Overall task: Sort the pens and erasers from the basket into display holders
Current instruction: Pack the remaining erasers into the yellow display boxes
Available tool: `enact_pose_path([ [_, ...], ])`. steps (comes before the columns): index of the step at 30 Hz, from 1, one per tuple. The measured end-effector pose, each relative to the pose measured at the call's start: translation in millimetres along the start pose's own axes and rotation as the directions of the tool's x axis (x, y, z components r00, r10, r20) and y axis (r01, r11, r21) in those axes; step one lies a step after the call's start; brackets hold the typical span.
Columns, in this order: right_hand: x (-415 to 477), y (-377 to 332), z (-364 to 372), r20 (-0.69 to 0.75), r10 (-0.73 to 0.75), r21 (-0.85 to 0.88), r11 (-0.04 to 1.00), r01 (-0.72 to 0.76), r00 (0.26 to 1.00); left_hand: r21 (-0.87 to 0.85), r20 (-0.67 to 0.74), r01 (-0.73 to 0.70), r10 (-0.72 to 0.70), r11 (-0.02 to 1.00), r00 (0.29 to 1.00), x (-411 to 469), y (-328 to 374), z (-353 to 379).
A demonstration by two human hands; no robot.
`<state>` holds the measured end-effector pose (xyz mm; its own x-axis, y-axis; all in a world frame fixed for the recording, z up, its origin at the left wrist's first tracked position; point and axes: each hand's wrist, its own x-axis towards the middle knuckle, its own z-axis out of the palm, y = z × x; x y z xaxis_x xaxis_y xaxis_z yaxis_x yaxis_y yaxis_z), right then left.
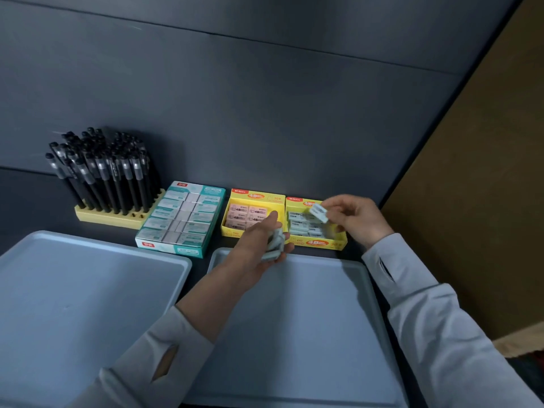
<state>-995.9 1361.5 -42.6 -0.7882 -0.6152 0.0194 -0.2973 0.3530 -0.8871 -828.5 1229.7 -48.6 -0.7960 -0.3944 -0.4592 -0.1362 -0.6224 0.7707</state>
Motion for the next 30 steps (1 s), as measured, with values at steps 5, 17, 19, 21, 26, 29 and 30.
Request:
enact_pose_path([
  [5, 8.7, 15.8, -6.5, 0.026, 0.034, -0.334, 0.942, -0.023, 0.999, -0.049, 0.078, 0.061, -0.057, 0.997, 0.995, -0.2, 2.8, -6.6],
  [17, 7.7, 13.7, 9.7, 0.048, -0.038, -0.591, 0.805, 0.059, 0.998, 0.054, 0.147, -0.074, 0.065, 0.996, 0.987, 0.3, -6.3, -10.4],
  [19, 8.0, 14.9, 12.8, 0.032, -0.08, -0.604, 0.793, 0.083, 0.996, 0.082, 0.178, -0.083, 0.067, 0.993, 0.982, 0.0, -6.6, -11.1],
  [21, 8.7, 16.4, 15.1, 0.029, -0.11, -0.625, 0.774, 0.104, 0.994, 0.103, 0.205, -0.099, 0.077, 0.99, 0.976, -0.3, -6.8, -11.5],
  [26, 4.9, 11.8, 18.3, -0.002, -0.199, -0.661, 0.735, 0.148, 0.98, 0.183, 0.222, -0.186, 0.144, 0.965, 0.964, 0.8, -7.0, -13.9],
  [29, -5.0, -7.1, 26.6, -0.007, -0.169, -0.326, 0.932, 0.158, 0.986, 0.223, 0.205, -0.241, 0.196, 0.945, 0.959, 0.0, -8.2, -12.3],
  [30, -9.1, -13.7, 31.1, 0.062, -0.11, -0.132, 0.984, 0.117, 0.992, 0.235, 0.188, -0.251, 0.21, 0.939, 0.959, 0.5, -9.5, -11.2],
])
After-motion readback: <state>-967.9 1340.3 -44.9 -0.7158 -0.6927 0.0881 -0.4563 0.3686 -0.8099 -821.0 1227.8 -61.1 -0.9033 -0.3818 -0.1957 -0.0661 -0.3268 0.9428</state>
